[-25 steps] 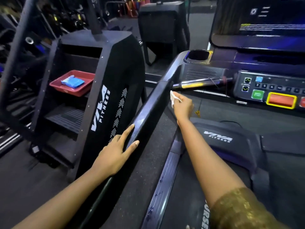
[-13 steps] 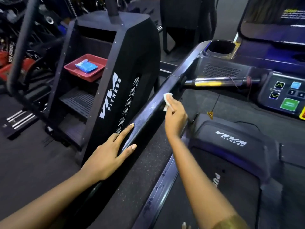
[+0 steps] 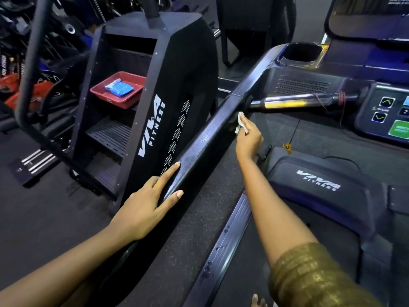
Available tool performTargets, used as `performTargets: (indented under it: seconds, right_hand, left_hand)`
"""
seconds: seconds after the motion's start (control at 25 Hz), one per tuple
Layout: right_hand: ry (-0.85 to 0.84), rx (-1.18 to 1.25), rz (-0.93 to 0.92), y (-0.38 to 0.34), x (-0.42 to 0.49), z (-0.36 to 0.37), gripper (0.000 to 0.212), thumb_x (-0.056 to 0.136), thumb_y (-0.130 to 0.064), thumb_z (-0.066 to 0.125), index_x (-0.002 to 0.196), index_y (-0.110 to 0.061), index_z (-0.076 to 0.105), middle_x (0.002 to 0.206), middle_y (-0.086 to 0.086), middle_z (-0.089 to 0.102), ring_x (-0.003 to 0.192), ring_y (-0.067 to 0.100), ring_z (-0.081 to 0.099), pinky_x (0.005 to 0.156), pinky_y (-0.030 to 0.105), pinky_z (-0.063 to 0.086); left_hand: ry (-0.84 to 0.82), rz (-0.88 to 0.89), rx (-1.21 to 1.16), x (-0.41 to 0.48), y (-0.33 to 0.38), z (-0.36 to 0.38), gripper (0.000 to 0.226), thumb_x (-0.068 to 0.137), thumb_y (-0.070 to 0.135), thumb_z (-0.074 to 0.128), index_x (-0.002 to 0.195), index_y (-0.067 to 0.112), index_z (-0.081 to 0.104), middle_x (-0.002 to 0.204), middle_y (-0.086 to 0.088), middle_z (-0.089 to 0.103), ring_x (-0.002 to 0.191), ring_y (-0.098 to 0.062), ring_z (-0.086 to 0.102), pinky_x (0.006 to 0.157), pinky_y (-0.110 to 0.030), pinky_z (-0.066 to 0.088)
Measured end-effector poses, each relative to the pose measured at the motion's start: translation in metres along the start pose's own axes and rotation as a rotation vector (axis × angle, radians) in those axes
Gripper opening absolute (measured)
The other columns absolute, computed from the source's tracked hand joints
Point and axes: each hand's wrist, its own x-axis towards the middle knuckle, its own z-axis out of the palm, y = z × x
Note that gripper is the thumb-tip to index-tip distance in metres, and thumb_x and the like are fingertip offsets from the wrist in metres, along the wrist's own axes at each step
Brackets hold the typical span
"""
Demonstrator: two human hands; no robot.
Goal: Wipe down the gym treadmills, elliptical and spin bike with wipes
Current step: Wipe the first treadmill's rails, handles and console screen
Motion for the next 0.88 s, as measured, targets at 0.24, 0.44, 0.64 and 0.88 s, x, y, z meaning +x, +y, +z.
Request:
performTargets:
  seconds: [0.24, 0.44, 0.64, 0.88]
  right_hand:
    - [0.058, 0.016, 0.061, 0.018, -0.072, 0.001, 0.025, 0.086, 0.001, 0.056, 0.103, -0.009, 0.072, 0.088, -0.002, 0.067, 0.080, -0.009, 0.049, 0.064, 0.000, 0.036]
    - [-0.022, 0.146, 0.091, 0.016, -0.153, -0.009, 0.031, 0.082, 0.009, 0.059, 0.103, -0.010, 0.072, 0.097, -0.017, 0.063, 0.089, -0.019, 0.056, 0.080, 0.001, 0.039]
    - [0.047, 0.228, 0.101, 0.032, -0.079, -0.016, 0.049, 0.073, 0.022, 0.043, 0.103, -0.005, 0.070, 0.104, 0.000, 0.068, 0.095, -0.012, 0.058, 0.091, 0.011, 0.044]
    - [0.123, 0.169, 0.082, 0.060, -0.011, 0.023, 0.031, 0.082, 0.010, 0.056, 0.103, -0.006, 0.071, 0.104, 0.002, 0.069, 0.100, 0.015, 0.064, 0.090, 0.014, 0.045]
  left_hand:
    - [-0.060, -0.004, -0.028, 0.005, -0.004, -0.003, 0.070, 0.071, 0.084, 0.017, 0.135, 0.069, -0.006, 0.129, 0.014, 0.045, 0.111, -0.006, 0.051, 0.098, -0.031, 0.038]
    - [-0.065, 0.042, -0.051, 0.072, 0.011, -0.003, 0.073, 0.072, 0.083, 0.022, 0.140, 0.062, 0.004, 0.137, 0.003, 0.047, 0.128, -0.015, 0.043, 0.107, -0.035, 0.033]
    - [-0.002, 0.046, -0.063, 0.098, 0.016, 0.008, 0.070, 0.074, 0.081, 0.021, 0.140, 0.063, 0.007, 0.137, 0.003, 0.048, 0.126, -0.017, 0.046, 0.103, -0.033, 0.033]
    - [0.003, 0.074, -0.080, 0.098, 0.016, 0.006, 0.066, 0.075, 0.080, 0.022, 0.137, 0.066, 0.007, 0.140, 0.007, 0.045, 0.127, -0.011, 0.043, 0.100, -0.028, 0.029]
